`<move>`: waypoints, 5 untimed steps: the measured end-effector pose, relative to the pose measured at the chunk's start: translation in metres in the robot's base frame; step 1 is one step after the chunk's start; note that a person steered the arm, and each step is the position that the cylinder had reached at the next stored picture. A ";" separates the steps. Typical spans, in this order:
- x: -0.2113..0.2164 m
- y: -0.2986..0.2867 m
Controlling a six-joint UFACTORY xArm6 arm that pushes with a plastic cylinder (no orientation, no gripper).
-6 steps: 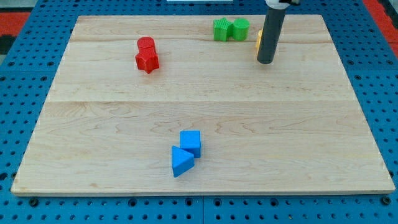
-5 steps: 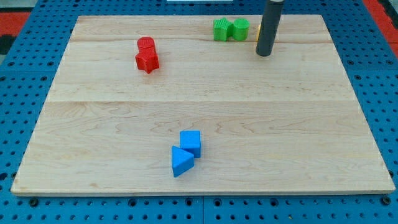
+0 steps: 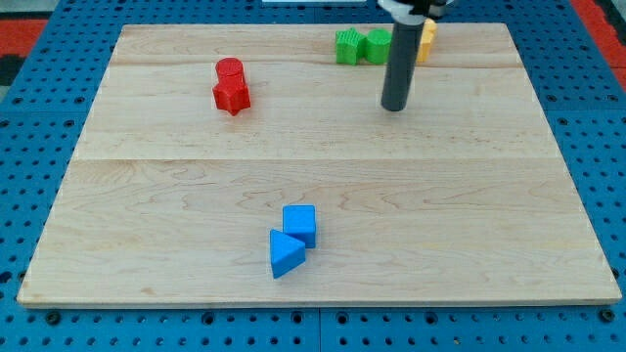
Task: Push the green blocks into the yellow hexagon
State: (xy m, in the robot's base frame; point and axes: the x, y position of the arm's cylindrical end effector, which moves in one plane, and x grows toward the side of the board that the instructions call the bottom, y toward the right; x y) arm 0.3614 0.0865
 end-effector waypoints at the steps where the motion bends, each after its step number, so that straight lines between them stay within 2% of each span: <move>1: 0.002 -0.030; 2: -0.006 -0.069; 5: -0.082 -0.101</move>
State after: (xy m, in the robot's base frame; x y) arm 0.2798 -0.0147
